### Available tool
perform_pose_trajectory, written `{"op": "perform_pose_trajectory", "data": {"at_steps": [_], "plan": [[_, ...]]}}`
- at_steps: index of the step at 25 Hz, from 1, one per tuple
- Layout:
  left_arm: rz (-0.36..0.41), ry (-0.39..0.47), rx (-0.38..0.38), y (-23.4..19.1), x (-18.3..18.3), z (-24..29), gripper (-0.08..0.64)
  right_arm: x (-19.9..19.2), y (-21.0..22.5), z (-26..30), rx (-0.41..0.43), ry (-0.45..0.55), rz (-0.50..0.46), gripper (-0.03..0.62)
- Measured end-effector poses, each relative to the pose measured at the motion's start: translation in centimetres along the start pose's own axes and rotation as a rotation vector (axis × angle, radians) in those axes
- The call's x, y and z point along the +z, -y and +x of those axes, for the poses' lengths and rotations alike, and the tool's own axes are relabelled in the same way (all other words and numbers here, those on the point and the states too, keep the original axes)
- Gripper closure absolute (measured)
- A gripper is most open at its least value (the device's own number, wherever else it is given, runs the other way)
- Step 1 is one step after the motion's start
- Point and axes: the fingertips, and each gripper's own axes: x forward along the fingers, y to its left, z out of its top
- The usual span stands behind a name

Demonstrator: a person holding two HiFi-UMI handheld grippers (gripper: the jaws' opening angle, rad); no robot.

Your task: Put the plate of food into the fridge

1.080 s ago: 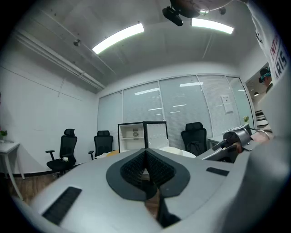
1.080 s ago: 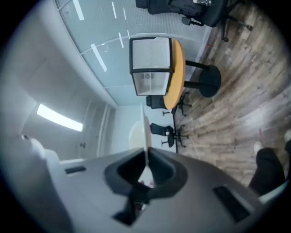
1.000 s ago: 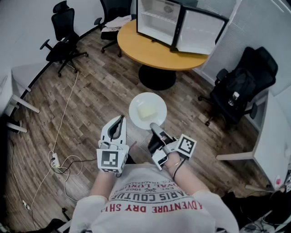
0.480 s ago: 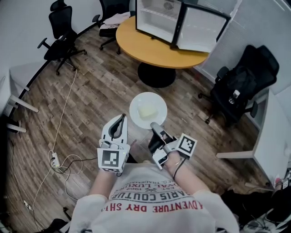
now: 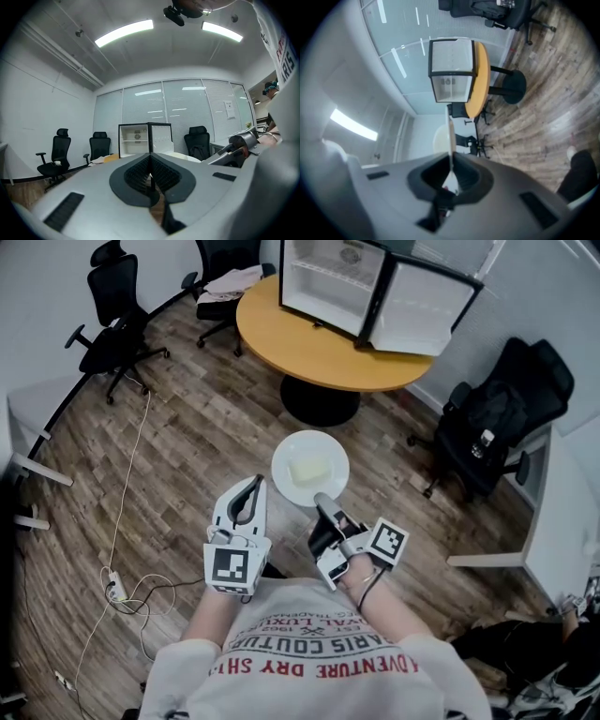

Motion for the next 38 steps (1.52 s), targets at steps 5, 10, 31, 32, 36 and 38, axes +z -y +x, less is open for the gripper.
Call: {"op": "perform_pose_trajectory", "data": {"at_steps": [5, 10, 31, 32, 36, 38], "plan": [[0.025, 0.0, -0.029, -5.7, 0.2, 2.1, 0.534, -0.7, 0.1, 5.6, -0.01, 0.028, 0.028, 0.554], [0.011, -0.01, -0.044, -11.6, 0.0, 3.5, 0.534, -1.9, -0.1, 11.0, -0.012, 0.058, 0.043, 0.554], [0.038, -0.037, 0.024, -18.6, -1.2, 15.2, 0.534, 7.0, 0.1, 23.3, -0.035, 0.007, 0.064, 0.554], [0.047, -0.033, 0.027, -18.4, -0.9, 16.6, 0.534, 8.2, -0.3, 24.0, -0.03, -0.004, 0.058, 0.554], [0.047, -0.02, 0.052, -17.7, 0.2, 21.6, 0.534, 13.0, -1.6, 26.5, -0.013, -0.044, 0.042, 0.554], [0.035, -0.019, 0.072, -17.4, 0.4, 24.2, 0.534, 15.5, -1.8, 27.4, -0.016, -0.06, 0.042, 0.554]]}}
